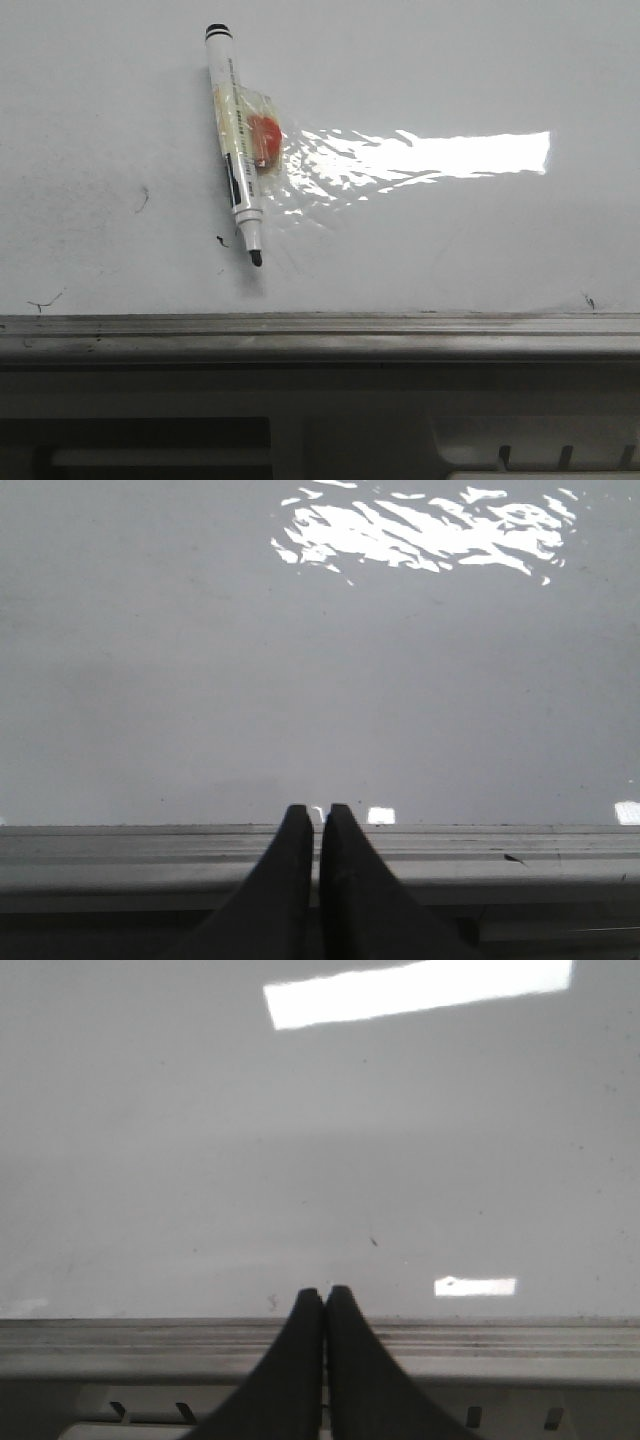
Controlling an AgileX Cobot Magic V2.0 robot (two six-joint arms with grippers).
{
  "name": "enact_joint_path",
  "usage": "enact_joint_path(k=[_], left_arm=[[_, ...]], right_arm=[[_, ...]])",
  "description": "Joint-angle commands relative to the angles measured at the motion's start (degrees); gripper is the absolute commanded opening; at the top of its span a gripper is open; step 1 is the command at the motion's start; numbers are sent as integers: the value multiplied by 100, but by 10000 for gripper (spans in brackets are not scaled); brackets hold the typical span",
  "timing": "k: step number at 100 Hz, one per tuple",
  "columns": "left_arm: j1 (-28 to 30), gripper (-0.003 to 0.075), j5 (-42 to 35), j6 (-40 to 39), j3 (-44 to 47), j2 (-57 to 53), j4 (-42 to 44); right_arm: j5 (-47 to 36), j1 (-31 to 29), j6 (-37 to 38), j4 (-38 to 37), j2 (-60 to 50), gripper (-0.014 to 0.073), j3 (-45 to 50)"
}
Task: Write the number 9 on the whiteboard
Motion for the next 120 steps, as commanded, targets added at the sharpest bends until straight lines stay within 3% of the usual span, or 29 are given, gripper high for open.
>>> enact_joint_path(k=[1,20,36,51,70,75,83,93,108,120], left_arm=[[13,-18,-232,-50,166,-175,-70],[13,-18,-315,-50,166,-175,145],[13,-18,-832,-50,166,-175,-99],[13,-18,-1779,-50,166,-175,-2102],[13,-19,-2222,-50,154,-175,-4632],[13,-19,-2209,-50,154,-175,-5208],[-28,-19,-1770,-32,-53,-152,-5312],[-52,-19,-1031,193,-604,137,-4598],[-51,-17,-181,305,-1834,1336,-2990],[-62,65,234,621,-2691,2503,-3026]], right_arm=[[-161,-33,-20,-85,-115,-66,154],[-263,-33,-20,-85,-115,-66,154],[-1238,-33,-20,-41,-115,-66,154],[-2523,-33,-20,845,-115,-66,154],[-2807,-33,-20,2747,-115,-66,102],[-2710,-33,-20,3069,-115,-66,-7],[-2305,-33,-36,3057,-115,-66,-356],[-1206,-33,-233,2892,106,-64,-1014],[604,-33,-505,1751,902,-21,-2223],[1212,-33,-505,1167,1618,104,-3012]])
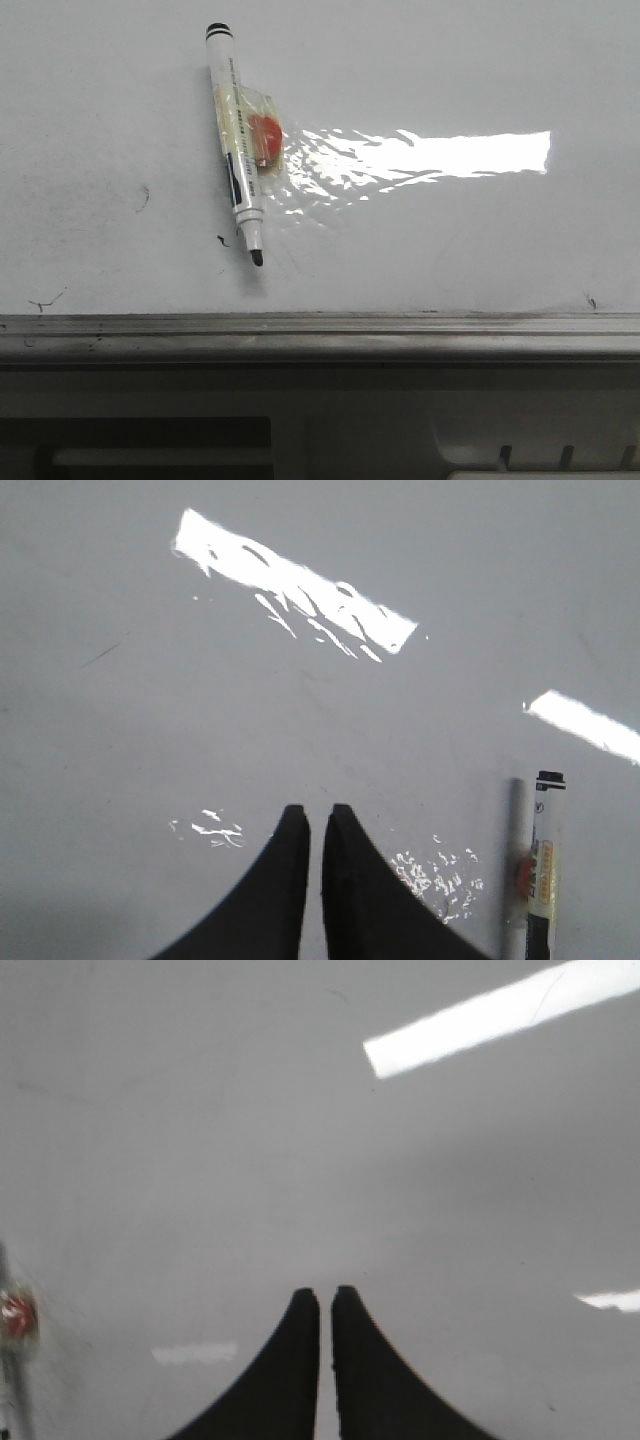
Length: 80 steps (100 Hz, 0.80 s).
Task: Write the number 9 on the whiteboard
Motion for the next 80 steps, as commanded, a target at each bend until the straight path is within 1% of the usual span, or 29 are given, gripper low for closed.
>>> enact_joint_path(k=[1,3,7,12,15,17,20,22,27,34,46,53,54,57,60,61,70,80], left_arm=[[-51,85,69,182,-709,823,0],[-51,119,128,182,-822,1011,-85],[-51,181,253,185,-1014,1318,-341],[-51,286,579,350,-1202,1766,-661],[-51,329,798,592,-1292,1977,-878],[-63,355,968,858,-1345,2139,-1090],[-111,379,1155,1411,-1400,2341,-1514],[-190,386,1242,1636,-1404,2481,-1705],[-488,386,1256,2266,-1404,2772,-2401],[-1054,386,1084,2802,-1404,3158,-2978],[-2220,360,298,2836,-1409,3771,-3207],[-2965,349,-459,2836,-1434,4142,-3351],[-2965,349,-535,2836,-1433,4173,-3351],[-3259,349,-923,2836,-1447,4321,-3456],[-3464,349,-1144,2836,-1474,4406,-3560],[-3557,349,-1345,2836,-1487,4461,-3623],[-3967,349,-1835,2836,-1617,4786,-3770],[-4032,349,-1924,2836,-1794,5115,-3779]], right_arm=[[207,-33,-103,-500,591,126,-744],[263,-33,-103,-513,693,149,-848],[327,-33,-103,-523,877,224,-995],[383,-33,-103,-523,1056,313,-1170],[395,-33,-103,-523,1144,372,-1234],[395,-33,-103,-523,1202,393,-1265],[395,-33,-103,-523,1271,433,-1292],[395,-33,-103,-513,1313,446,-1301],[384,-33,-103,-513,1394,447,-1306],[384,-33,-103,-513,1472,444,-1306],[344,-33,-103,-513,1500,444,-1306],[301,-33,-103,-513,1509,444,-1306],[301,-33,-103,-513,1509,444,-1306],[277,-33,-103,-513,1522,444,-1306],[248,-33,-103,-513,1522,444,-1306],[247,-33,-103,-513,1534,444,-1306],[214,-33,-103,-513,1555,444,-1306],[214,-33,-103,-513,1555,444,-1306]])
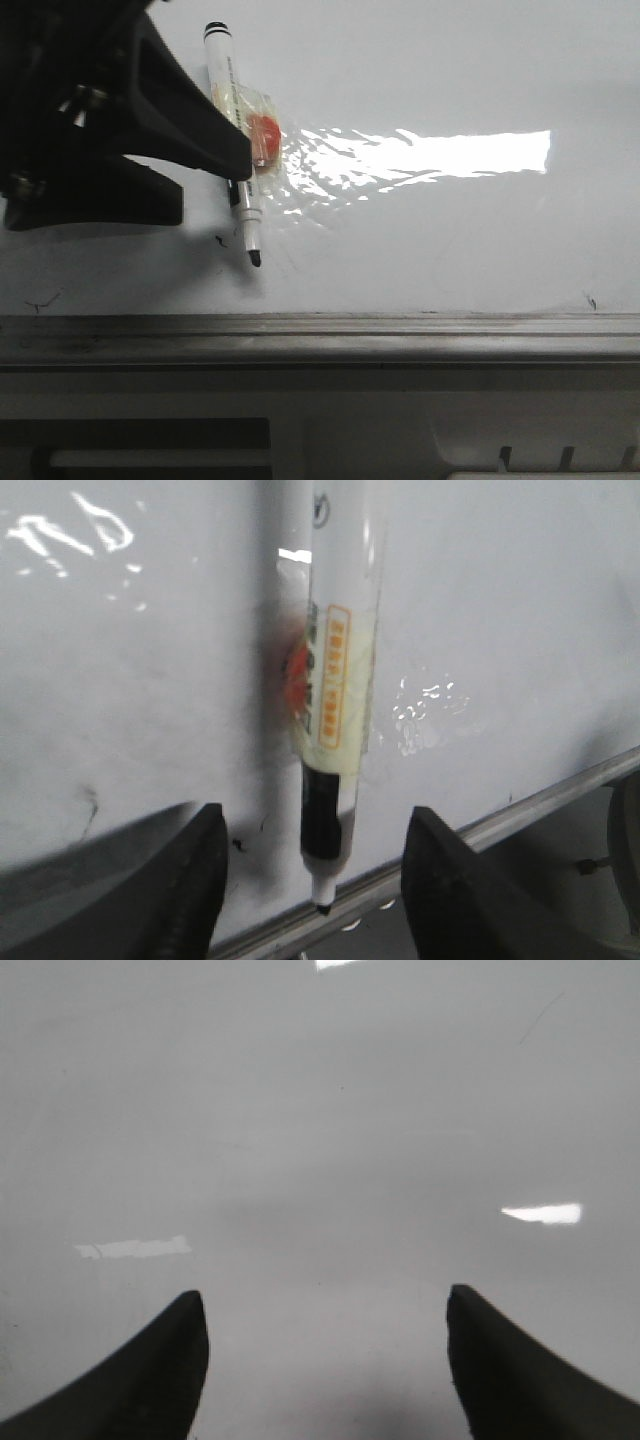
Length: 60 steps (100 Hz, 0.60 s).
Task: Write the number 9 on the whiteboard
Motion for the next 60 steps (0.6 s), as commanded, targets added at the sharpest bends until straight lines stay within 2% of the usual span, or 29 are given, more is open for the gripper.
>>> enact_joint_path(k=[1,13,22,29,41,54,60], left_arm=[[-101,349,-373,11,-316,146,-148],[-101,347,-579,11,-454,405,-148],[-101,301,-679,11,-465,518,-278],[-101,215,-616,11,-465,559,-260],[-101,-22,-400,11,-465,569,-45],[-101,-18,-119,25,-465,524,276],[-101,-18,105,178,-465,382,563]], right_arm=[[-465,-33,-54,-27,85,444,-195],[-465,-33,-54,-16,85,444,-195],[-465,-33,-54,-9,85,444,-195],[-465,-33,-54,5,85,444,-195],[-508,-33,-54,134,85,444,-195],[-641,-33,-115,419,85,444,-195],[-641,-13,-539,832,85,444,-219]])
